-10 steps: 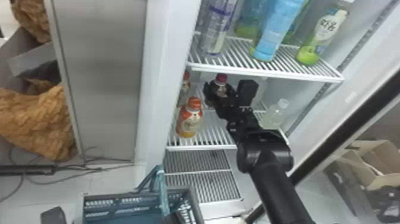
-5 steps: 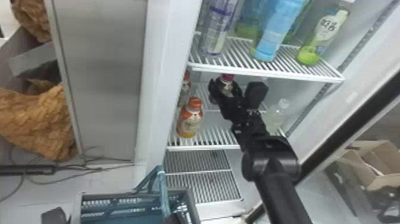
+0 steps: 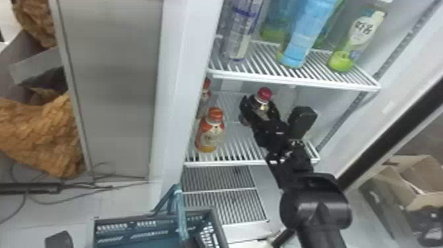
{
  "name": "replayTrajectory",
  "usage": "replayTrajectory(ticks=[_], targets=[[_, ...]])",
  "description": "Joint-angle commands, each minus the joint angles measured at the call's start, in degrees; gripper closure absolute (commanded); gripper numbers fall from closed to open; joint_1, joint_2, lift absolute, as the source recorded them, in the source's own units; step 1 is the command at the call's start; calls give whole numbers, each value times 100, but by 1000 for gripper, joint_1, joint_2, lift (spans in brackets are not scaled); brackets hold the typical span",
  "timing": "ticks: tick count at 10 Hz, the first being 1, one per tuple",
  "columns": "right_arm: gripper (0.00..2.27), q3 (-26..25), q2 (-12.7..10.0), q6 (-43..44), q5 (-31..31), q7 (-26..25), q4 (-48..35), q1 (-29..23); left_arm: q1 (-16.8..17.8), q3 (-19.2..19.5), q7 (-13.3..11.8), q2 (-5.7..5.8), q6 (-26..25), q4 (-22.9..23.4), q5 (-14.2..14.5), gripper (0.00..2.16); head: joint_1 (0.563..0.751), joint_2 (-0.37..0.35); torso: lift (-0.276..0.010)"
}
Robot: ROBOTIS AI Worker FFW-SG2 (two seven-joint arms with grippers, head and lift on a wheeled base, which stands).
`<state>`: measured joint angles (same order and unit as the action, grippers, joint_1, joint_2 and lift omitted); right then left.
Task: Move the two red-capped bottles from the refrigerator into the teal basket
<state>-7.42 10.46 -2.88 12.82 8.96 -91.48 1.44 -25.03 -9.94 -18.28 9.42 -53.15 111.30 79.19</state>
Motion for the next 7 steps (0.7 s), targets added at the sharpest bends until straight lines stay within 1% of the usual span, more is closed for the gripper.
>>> replayTrajectory(ticks=[1,2,4,7], targets=[[835,-12,0,-204,32,9,-393,-200,-14,11,0,-2,0,0,11,1136,695,-350,-228],[835,-58,0,-260,32,44,-506,-284,-14,11,0,-2,0,0,-1,1136,695,-350,-228],[835,-126,-9,-570,203,62,-1138,-664,-14,23,0,-2,0,0,11,1136,695,-350,-228],[835,-275,-9,-851,340,114,-1799,-1128,-42,46,-9,-11,28,0,11,1136,695,-350,-228]])
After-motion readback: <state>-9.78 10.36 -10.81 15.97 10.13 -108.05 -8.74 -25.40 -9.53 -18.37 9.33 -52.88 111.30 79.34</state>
